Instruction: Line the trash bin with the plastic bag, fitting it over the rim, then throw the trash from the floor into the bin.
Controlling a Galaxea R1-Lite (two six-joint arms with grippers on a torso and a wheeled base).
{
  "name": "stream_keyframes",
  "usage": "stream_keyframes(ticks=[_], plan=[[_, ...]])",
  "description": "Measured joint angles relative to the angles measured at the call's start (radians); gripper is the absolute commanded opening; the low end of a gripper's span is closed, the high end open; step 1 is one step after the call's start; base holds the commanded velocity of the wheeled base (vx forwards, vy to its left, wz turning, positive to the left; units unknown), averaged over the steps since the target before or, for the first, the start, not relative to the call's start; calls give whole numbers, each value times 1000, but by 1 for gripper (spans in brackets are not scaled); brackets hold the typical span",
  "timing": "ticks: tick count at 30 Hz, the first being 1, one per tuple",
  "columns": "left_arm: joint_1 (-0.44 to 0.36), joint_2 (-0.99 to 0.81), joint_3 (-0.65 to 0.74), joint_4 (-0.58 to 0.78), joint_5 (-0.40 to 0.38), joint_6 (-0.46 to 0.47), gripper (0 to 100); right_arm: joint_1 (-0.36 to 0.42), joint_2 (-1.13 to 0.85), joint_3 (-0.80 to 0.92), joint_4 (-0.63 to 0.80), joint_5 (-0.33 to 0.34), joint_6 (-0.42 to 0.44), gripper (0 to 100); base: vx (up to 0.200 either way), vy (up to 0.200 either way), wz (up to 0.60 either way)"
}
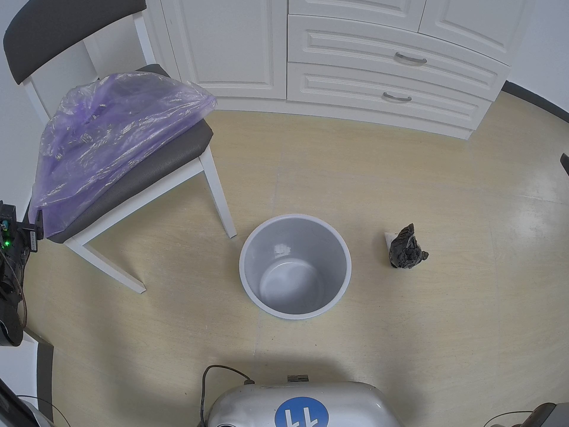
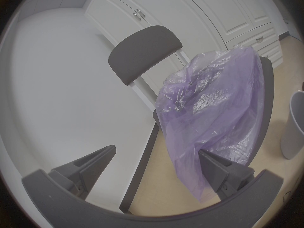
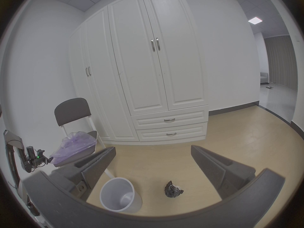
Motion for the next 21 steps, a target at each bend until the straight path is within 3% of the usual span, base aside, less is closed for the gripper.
stream_keyframes(ticks=[21], plan=[[0,-43,3,0,1,-7,100,0,1,0,-2,0,0,100,0,0,0]])
